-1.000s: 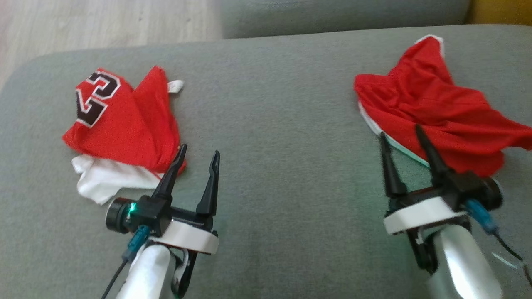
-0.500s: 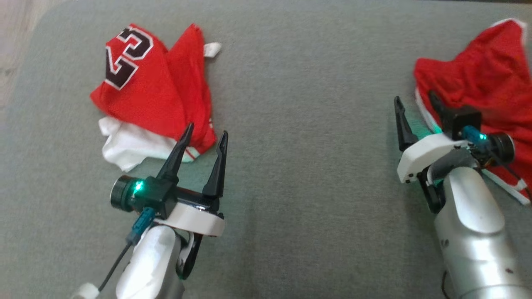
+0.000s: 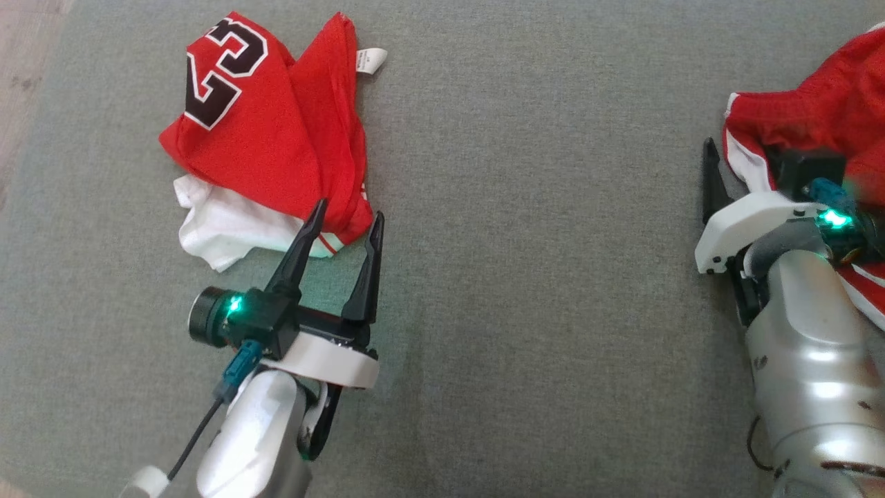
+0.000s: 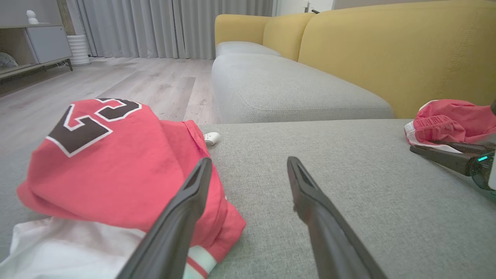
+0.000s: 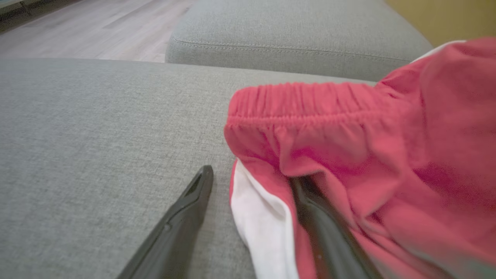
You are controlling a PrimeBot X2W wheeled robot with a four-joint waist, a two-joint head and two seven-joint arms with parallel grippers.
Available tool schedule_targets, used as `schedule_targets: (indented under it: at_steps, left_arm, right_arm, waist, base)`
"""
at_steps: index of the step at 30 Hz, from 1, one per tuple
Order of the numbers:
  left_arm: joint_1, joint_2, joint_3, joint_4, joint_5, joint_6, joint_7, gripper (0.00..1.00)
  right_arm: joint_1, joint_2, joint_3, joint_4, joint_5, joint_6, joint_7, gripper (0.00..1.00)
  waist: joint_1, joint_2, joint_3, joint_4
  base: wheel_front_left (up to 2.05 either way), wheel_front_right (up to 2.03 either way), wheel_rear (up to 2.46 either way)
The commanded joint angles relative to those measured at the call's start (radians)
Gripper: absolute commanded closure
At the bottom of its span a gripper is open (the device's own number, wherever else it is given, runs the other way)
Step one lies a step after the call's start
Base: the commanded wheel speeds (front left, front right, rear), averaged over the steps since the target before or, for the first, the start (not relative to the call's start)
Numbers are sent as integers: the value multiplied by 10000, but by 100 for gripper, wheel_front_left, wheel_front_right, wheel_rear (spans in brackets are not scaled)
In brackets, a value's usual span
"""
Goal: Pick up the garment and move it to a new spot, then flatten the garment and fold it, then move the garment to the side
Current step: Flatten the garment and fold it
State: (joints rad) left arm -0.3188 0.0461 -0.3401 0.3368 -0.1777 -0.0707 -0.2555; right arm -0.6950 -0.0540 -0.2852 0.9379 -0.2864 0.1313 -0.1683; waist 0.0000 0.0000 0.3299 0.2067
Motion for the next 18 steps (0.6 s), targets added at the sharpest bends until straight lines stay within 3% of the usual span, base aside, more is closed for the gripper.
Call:
schedule_targets:
  at_steps: [1,2,3,6,9,12,18]
  left_arm:
    - [-327,42,245,-279,-66,36,-63,0]
    - [-347,42,233,-270,-67,39,-63,0]
    - [-366,42,224,-262,-66,41,-63,0]
    - [-398,42,209,-225,-62,44,-63,0]
    - [-380,42,195,-162,-71,40,-63,0]
    - [-332,42,172,-98,-93,39,-63,0]
    - [-180,42,164,-50,-141,77,-63,0]
  right_arm:
    - [-173,37,102,131,11,-6,17,0]
    - [-247,37,90,371,55,-6,53,63]
    - [-326,37,112,555,81,-6,7,100]
    - [-581,37,230,932,344,-6,-427,100]
    - [-849,37,965,1297,1031,-6,-800,100]
    - [-968,37,2357,1331,2177,-6,-916,100]
    - [-260,37,6108,-345,5085,-6,-931,100]
  waist:
    - [0,0,-2,-7]
    - [0,0,-6,-11]
    - [0,0,-14,-18]
    - [0,0,-87,-37]
    - [0,0,-245,-41]
    - [0,0,-456,-20]
    - [0,0,-825,12]
  base:
    - [0,0,0]
    - [0,0,0]
    - [0,0,0]
    - [0,0,0]
    - [0,0,0]
    - [0,0,0]
    - [0,0,0]
